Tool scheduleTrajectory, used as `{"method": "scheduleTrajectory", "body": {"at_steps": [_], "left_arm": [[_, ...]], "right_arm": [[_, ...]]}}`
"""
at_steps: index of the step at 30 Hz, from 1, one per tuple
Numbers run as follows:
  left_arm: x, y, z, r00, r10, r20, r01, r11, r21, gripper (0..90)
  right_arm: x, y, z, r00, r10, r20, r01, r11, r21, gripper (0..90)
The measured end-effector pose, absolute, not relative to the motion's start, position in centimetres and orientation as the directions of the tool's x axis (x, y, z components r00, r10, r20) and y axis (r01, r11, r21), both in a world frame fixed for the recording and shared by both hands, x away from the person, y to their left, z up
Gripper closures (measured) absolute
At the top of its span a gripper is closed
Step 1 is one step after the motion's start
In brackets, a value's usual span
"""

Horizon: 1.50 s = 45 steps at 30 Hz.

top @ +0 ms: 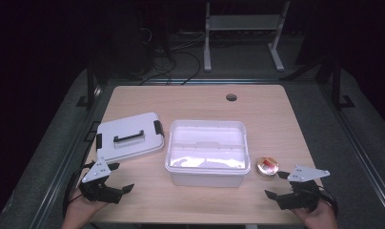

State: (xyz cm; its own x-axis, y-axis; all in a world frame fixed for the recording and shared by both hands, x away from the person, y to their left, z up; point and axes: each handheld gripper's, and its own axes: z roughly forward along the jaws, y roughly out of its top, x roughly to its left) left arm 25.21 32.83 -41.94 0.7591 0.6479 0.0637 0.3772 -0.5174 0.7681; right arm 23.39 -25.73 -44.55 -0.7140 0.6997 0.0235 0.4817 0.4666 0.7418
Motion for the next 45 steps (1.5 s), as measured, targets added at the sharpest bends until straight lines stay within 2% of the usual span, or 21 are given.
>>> {"method": "scheduleTrajectory", "body": {"at_steps": [13, 17, 19, 27, 30, 37, 45], "left_arm": [[25.4, 32.2, -41.2, 0.780, 0.623, 0.055, 0.363, -0.524, 0.771, 8.8], [25.7, 31.6, -39.9, 0.807, 0.588, 0.059, 0.337, -0.540, 0.771, 9.0], [25.8, 31.3, -39.2, 0.822, 0.566, 0.061, 0.317, -0.543, 0.778, 12.3], [27.1, 29.9, -36.0, 0.864, 0.494, 0.099, 0.266, -0.613, 0.744, 13.3], [27.7, 29.5, -35.1, 0.878, 0.472, 0.083, 0.263, -0.620, 0.739, 15.1], [28.9, 28.4, -33.3, 0.898, 0.433, 0.072, 0.262, -0.662, 0.703, 18.2], [30.5, 25.5, -30.2, 0.932, 0.346, 0.104, 0.200, -0.734, 0.649, 20.7]], "right_arm": [[23.5, -25.4, -44.5, -0.720, 0.694, 0.022, 0.480, 0.474, 0.739, 16.8], [23.4, -25.3, -44.3, -0.720, 0.694, 0.020, 0.478, 0.475, 0.739, 16.8], [23.5, -25.3, -44.2, -0.721, 0.693, 0.015, 0.473, 0.475, 0.742, 16.8], [23.5, -25.3, -44.2, -0.721, 0.693, 0.018, 0.479, 0.479, 0.736, 16.8], [23.5, -25.4, -44.2, -0.722, 0.692, 0.013, 0.476, 0.483, 0.735, 16.8], [23.5, -25.2, -44.0, -0.724, 0.690, -0.001, 0.474, 0.498, 0.726, 16.8], [23.5, -25.1, -43.8, -0.727, 0.687, -0.001, 0.471, 0.500, 0.727, 16.7]]}}
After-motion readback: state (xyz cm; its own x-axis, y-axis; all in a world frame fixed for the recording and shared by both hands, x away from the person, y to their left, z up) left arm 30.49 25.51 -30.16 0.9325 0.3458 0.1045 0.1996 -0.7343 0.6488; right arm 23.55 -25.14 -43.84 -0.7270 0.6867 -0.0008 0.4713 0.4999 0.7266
